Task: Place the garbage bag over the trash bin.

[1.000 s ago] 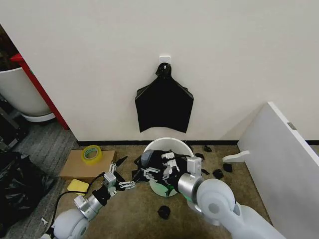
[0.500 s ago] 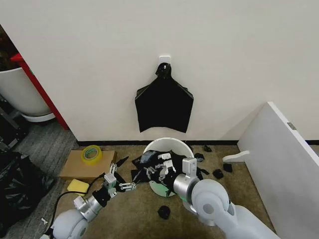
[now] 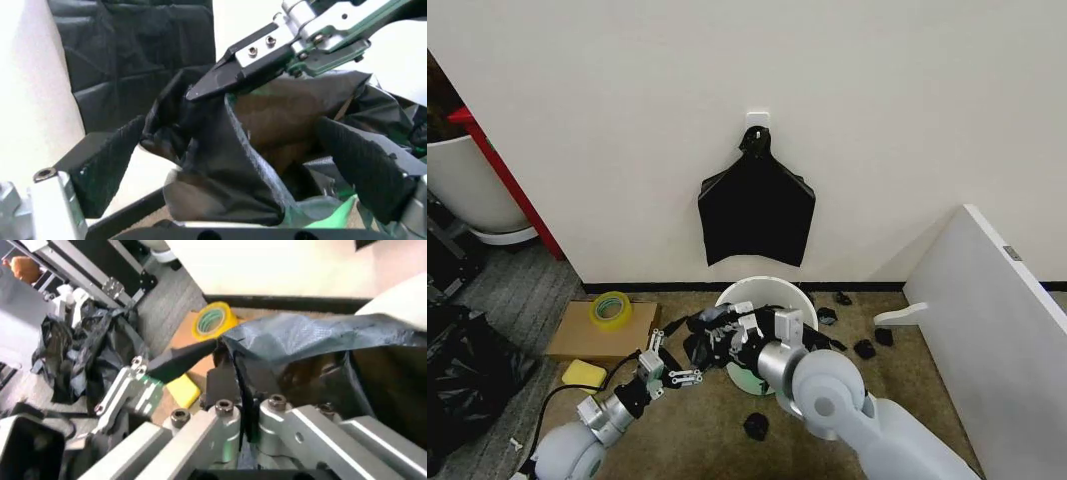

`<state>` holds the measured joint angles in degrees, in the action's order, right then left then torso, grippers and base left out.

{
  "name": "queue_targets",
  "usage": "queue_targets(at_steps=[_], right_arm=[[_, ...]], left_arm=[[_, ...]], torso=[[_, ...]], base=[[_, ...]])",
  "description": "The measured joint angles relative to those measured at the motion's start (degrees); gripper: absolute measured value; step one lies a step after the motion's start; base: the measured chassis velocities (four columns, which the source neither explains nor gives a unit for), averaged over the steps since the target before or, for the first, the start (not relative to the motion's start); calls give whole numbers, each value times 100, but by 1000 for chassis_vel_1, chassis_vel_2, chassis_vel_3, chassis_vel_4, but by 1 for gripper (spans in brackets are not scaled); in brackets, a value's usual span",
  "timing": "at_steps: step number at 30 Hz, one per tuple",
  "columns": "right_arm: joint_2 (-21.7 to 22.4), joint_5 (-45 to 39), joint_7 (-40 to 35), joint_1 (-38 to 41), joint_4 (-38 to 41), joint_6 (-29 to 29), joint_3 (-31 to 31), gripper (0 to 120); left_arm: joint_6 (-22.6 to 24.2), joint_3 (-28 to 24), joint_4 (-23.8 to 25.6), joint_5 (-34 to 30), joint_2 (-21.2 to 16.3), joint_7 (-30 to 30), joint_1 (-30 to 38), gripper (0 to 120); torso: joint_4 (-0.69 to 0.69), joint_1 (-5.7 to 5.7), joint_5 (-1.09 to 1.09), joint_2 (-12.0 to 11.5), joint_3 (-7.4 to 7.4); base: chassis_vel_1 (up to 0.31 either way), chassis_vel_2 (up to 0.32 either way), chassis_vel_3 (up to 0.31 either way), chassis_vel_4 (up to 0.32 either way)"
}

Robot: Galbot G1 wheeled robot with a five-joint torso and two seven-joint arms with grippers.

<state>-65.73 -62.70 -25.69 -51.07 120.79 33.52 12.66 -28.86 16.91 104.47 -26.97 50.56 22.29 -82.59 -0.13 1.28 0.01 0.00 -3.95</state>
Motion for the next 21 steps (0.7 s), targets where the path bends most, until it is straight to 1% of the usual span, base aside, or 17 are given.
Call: queue_targets(at_steps=[1, 2, 7, 8, 9, 10, 15, 16, 21], right_arm=[[33, 45, 43, -6, 20, -3, -21, 4], [33, 45, 43, -6, 20, -3, -21, 4], [314, 199, 322, -189, 396, 10, -307, 27], [372, 224, 362, -247, 479, 32, -375, 30], [372, 224, 362, -247, 479, 32, -375, 30], [434, 244, 410, -310, 572, 45, -453, 36], [740, 306, 700, -689, 1152, 105, -958, 57], [740, 306, 700, -689, 1152, 105, -958, 57], [1162, 398, 1096, -1152, 1770, -31, -1705, 78]], left_arm=[[-7, 19, 16, -4, -3, -15, -12, 100], [-7, 19, 16, -4, -3, -15, -12, 100], [-58, 114, 46, -30, -24, -34, -84, 100], [-71, 126, 63, -30, -25, -34, -111, 100], [-71, 126, 63, -30, -25, -34, -111, 100], [-83, 139, 85, -30, -26, -34, -142, 100], [-177, 201, 250, -13, -29, 9, -404, 100], [-177, 201, 250, -13, -29, 9, -404, 100], [-275, 429, 502, -119, 21, 38, -714, 100]], torso=[[0, 0, 0, 0, 0], [0, 0, 0, 0, 0], [-1, 0, 0, 0, 0], [-1, 0, 0, 0, 0], [-1, 0, 0, 0, 0], [-1, 0, 1, 0, 0], [0, 0, 1, 0, 0], [0, 0, 1, 0, 0], [-2, -1, 1, 0, 1]], base=[[0, 0, 0, 0], [0, 0, 0, 0], [0, 0, 0, 0], [0, 0, 0, 0], [0, 0, 0, 0], [0, 0, 0, 0], [0, 0, 0, 0], [0, 0, 0, 0], [0, 0, 0, 0]])
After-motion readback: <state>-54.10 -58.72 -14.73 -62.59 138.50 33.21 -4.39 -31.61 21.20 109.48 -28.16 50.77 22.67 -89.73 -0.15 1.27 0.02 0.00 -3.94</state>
